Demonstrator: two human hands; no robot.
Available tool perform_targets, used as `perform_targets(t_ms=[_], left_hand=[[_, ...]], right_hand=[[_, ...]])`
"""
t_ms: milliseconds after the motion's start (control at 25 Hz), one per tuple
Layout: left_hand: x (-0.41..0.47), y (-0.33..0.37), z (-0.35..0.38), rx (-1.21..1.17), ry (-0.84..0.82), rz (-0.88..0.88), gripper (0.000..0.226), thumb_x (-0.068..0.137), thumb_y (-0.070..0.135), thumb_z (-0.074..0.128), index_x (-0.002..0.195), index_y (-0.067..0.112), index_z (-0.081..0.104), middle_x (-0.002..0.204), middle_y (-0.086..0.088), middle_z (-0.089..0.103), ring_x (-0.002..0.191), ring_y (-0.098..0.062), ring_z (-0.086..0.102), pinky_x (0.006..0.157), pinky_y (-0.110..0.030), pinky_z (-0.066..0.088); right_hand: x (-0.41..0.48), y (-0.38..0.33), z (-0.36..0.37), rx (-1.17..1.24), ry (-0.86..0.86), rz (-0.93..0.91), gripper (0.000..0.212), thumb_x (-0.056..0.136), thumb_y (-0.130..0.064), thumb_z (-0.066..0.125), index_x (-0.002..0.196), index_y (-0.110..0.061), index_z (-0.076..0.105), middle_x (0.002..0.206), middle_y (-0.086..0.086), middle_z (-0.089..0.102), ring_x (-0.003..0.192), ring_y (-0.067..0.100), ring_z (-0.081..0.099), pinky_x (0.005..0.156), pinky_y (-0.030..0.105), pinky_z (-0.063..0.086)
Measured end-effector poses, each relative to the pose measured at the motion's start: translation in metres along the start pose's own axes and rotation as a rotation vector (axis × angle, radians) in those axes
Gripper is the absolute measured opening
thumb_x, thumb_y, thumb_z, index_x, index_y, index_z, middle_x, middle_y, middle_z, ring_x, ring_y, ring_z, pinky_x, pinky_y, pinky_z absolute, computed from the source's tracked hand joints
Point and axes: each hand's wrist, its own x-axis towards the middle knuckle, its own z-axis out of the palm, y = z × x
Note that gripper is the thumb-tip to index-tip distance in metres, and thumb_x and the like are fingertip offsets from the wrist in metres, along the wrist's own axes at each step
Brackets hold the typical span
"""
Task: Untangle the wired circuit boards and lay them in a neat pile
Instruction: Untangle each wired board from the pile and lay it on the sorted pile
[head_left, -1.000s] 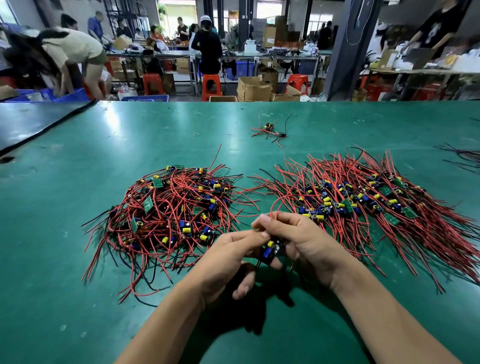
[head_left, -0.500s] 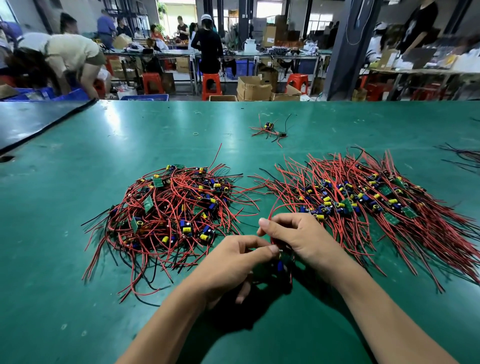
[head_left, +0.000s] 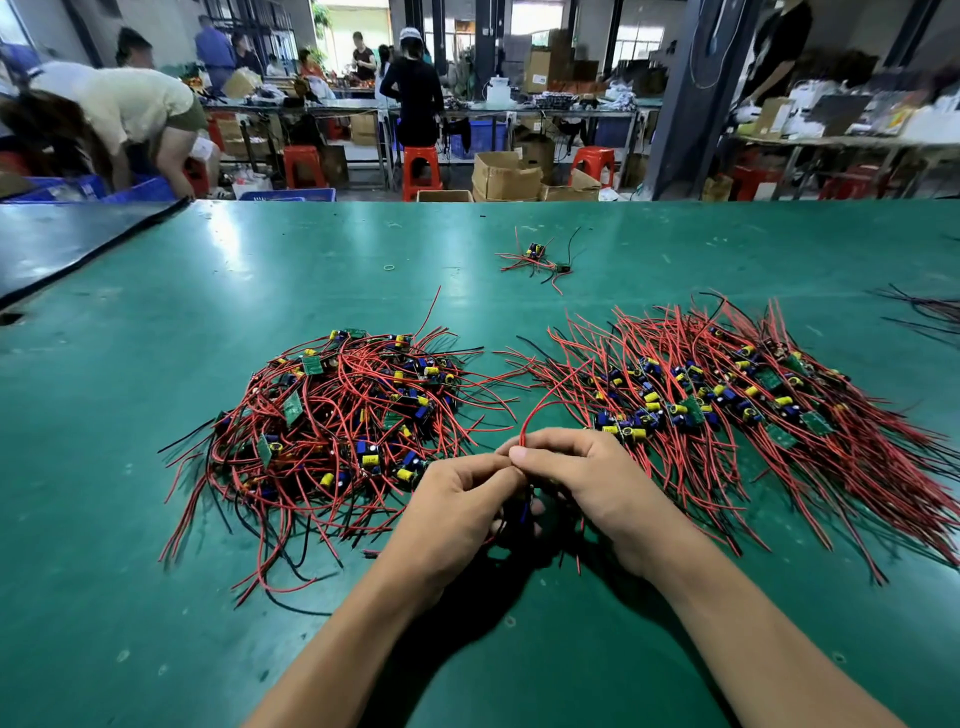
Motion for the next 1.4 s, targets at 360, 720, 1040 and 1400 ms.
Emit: perform_targets(t_ms=[360, 720, 1040, 1400], left_hand=[[-0.004, 0.004, 0.007, -0.081, -0.052, -0.11, 0.022, 0.094, 0.009, 0.056, 0.078, 0.005, 0.07, 0.066, -0.014, 0.064, 0.047, -0.022, 0.059, 0.046, -0.024, 0.05], [-0.007, 0.007, 0.007, -0.033, -0.067, -0.114, 0.02, 0.093, 0.011, 0.059, 0.079, 0.001, 0.071, 0.063, -0.011, 0.064, 0.045, -0.022, 0.057, 0.047, -0.02, 0.047], [-0.005, 0.006, 0.007, -0.016, -0.104, -0.123, 0.022, 0.092, 0.01, 0.06, 0.074, 0.009, 0.073, 0.063, -0.011, 0.065, 0.045, -0.02, 0.059, 0.045, -0.02, 0.046], [-0.005, 0.005, 0.004, -0.08, -0.078, -0.151, 0.021, 0.092, 0.012, 0.06, 0.075, 0.01, 0.072, 0.063, -0.013, 0.065, 0.046, -0.023, 0.058, 0.047, -0.023, 0.049]], right_hand=[[0.012, -0.004, -0.013, 0.218, 0.349, -0.139, 0.019, 0.091, -0.016, 0.068, 0.075, -0.006, 0.071, 0.062, 0.001, 0.059, 0.043, 0.006, 0.038, 0.046, 0.019, 0.031], [0.012, -0.014, -0.027, 0.544, 0.259, 0.048, 0.023, 0.078, -0.027, 0.07, 0.069, -0.007, 0.064, 0.057, -0.004, 0.041, 0.037, 0.002, 0.03, 0.037, 0.014, 0.024], [0.012, -0.021, -0.031, 0.784, 0.215, 0.096, 0.029, 0.079, -0.025, 0.066, 0.057, -0.006, 0.064, 0.057, -0.002, 0.038, 0.031, 0.003, 0.028, 0.032, 0.016, 0.026], [0.01, -0.011, -0.023, 0.318, 0.218, 0.009, 0.043, 0.081, -0.05, 0.069, 0.075, -0.008, 0.074, 0.063, -0.005, 0.05, 0.041, 0.006, 0.034, 0.04, 0.017, 0.03]])
